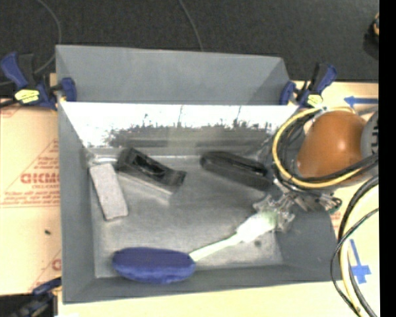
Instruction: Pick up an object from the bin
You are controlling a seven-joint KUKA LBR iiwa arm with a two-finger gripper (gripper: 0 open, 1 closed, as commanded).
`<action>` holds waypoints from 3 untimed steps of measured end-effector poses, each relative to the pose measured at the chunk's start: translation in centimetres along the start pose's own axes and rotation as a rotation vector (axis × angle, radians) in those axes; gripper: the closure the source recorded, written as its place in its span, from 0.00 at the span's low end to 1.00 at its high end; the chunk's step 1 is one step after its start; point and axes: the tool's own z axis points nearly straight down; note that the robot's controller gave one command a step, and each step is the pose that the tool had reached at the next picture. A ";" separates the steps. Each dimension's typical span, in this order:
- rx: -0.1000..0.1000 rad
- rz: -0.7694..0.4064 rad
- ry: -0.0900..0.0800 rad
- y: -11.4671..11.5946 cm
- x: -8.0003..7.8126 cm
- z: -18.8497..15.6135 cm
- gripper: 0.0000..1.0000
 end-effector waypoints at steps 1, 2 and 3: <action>0.000 0.000 0.000 0.0 0.0 0.0 1.00; 0.000 0.000 -0.001 0.0 0.0 -0.2 1.00; 0.002 0.000 -0.002 0.0 0.0 -0.9 1.00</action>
Offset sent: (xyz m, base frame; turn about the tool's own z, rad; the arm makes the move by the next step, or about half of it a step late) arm 0.0000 -0.0001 0.0222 0.0000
